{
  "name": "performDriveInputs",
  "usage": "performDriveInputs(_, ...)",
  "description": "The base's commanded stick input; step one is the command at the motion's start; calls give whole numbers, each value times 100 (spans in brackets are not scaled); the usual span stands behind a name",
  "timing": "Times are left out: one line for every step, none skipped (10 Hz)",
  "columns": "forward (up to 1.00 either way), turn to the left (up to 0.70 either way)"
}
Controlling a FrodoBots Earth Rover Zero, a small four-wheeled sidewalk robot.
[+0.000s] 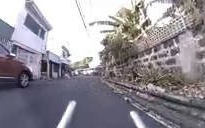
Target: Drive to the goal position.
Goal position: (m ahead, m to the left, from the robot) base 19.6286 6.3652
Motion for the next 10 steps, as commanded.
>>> performDriveInputs(100, 0)
performDriveInputs(100, 0)
performDriveInputs(100, 0)
performDriveInputs(100, 0)
performDriveInputs(100, 0)
performDriveInputs(100, 0)
performDriveInputs(100, 0)
performDriveInputs(100, 0)
performDriveInputs(100, 0)
performDriveInputs(100, 0)
